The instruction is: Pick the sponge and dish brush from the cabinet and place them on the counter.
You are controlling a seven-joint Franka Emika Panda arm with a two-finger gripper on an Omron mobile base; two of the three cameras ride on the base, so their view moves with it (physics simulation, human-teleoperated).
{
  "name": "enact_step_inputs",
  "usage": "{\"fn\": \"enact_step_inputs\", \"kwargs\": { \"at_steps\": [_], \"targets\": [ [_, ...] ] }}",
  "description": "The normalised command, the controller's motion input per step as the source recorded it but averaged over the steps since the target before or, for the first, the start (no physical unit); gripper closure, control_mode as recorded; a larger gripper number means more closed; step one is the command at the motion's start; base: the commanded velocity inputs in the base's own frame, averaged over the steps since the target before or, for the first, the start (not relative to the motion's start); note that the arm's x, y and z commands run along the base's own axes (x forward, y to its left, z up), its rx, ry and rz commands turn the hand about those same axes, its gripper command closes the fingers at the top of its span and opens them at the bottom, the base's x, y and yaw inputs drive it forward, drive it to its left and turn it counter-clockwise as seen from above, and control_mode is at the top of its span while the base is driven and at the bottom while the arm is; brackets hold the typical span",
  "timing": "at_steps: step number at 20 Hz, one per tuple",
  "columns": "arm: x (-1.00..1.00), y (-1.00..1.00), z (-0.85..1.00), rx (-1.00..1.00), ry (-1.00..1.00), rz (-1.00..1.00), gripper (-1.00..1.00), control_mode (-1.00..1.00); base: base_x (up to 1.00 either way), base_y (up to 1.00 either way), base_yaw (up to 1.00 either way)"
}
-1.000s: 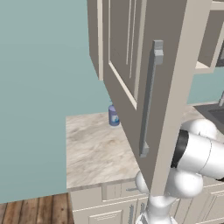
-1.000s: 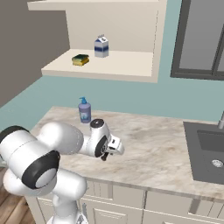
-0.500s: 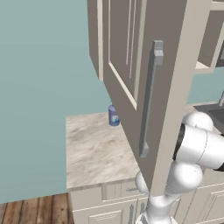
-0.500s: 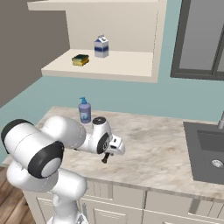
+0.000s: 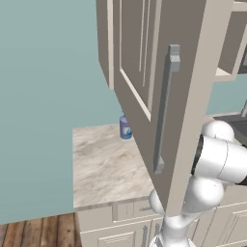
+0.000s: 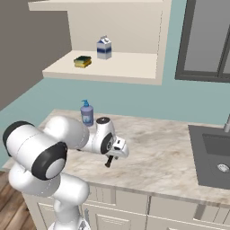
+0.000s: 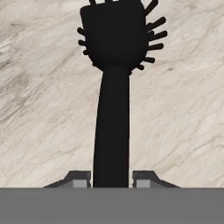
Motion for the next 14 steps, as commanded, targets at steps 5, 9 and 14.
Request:
{"fn": "enact_step_inputs", "kwargs": {
  "at_steps": [5, 9, 14],
  "targets": [
    [0.00, 0.00, 0.00, 0.00, 0.00, 0.00, -1.00, -1.00, 0.00, 0.00, 0.00],
    [-0.12, 0.00, 0.04, 0.00, 0.00, 0.00, -1.00, -1.00, 0.00, 0.00, 0.00],
    [-0.49, 0.00, 0.25, 0.03, -0.08, 0.00, -1.00, -1.00, 0.00, 0.00, 0.00]
  ]
}}
